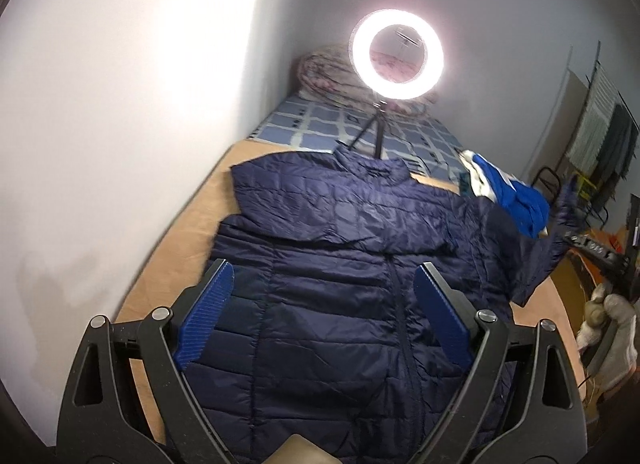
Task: Fold large clothes
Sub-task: 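Carry the sleeve across the jacket body with the right gripper and release it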
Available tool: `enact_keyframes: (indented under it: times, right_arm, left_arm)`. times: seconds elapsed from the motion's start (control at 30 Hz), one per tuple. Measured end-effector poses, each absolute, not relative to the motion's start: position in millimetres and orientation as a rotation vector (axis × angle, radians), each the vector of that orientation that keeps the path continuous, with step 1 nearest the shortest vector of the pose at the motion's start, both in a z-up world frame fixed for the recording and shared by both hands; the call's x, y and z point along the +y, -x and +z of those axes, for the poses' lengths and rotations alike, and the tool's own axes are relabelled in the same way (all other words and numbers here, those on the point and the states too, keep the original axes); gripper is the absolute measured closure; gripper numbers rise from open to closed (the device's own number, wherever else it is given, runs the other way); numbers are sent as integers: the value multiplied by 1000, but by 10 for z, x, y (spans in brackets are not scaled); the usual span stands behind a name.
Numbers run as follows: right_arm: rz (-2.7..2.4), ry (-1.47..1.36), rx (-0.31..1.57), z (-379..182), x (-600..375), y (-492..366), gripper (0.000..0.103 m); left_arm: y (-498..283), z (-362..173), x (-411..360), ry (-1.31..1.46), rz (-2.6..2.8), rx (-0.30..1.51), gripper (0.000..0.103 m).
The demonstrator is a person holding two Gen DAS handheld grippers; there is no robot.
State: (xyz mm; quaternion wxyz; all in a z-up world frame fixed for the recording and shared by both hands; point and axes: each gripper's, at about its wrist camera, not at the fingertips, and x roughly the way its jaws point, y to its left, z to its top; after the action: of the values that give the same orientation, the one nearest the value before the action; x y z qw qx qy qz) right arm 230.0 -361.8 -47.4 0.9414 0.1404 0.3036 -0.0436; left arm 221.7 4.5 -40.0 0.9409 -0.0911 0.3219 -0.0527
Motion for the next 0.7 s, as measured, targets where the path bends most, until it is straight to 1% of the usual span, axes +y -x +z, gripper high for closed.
enact_keyframes:
  times: [0.2, 0.33, 0.57, 0.67, 0.7]
  right_arm:
    - [86, -204, 727, -800, -2679, -2953, 100]
    - [140, -178, 809, -1175, -2268, -3309, 100]
    - [191, -185, 901, -1613, -2052, -3634, 99]
    - [191, -204, 928, -1579, -2002, -3617, 96]
    - [204, -221, 930, -1519, -2035, -3556, 93]
  left_arm:
    - [-2267, -432, 362, 245, -52, 661, 10]
    - [-2288, -449, 500, 272, -23, 660, 10]
    - [-2361, -496, 435, 224, 3, 659, 10]
    - [-2416, -556, 328, 185, -6, 678, 9]
    - [-2427, -580, 300, 178, -19, 687, 9]
